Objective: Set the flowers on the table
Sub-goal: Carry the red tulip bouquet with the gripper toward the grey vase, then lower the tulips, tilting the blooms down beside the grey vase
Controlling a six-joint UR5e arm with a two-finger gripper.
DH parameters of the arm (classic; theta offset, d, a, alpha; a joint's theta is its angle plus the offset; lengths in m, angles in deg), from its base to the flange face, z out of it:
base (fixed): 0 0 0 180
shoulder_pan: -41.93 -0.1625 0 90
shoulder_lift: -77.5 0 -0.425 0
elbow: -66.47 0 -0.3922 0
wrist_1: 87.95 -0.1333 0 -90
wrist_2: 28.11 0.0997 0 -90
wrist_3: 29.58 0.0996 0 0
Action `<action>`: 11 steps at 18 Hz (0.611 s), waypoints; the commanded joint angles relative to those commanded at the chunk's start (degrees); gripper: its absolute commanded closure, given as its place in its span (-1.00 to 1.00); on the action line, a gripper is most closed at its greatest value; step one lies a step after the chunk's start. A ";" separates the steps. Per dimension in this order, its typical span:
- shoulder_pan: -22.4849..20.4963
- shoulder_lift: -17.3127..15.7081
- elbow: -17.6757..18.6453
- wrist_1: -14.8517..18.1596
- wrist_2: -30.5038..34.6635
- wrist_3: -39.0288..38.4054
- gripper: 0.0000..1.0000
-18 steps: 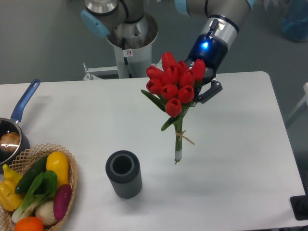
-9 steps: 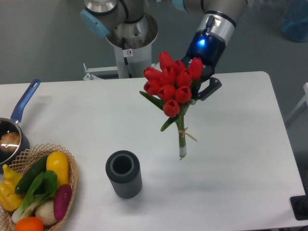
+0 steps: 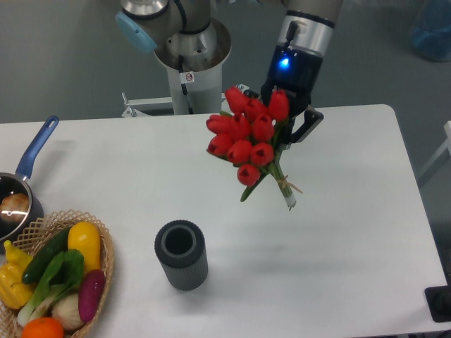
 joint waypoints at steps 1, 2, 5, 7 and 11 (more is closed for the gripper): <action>0.52 -0.09 0.00 0.00 2.28 0.44 0.23; 1.66 -0.09 0.00 0.00 5.26 0.96 0.23; 5.35 0.35 -0.09 0.00 13.44 1.14 0.23; 6.24 0.53 -0.09 0.00 17.75 1.41 0.23; 8.34 0.96 0.26 0.96 22.42 3.69 0.23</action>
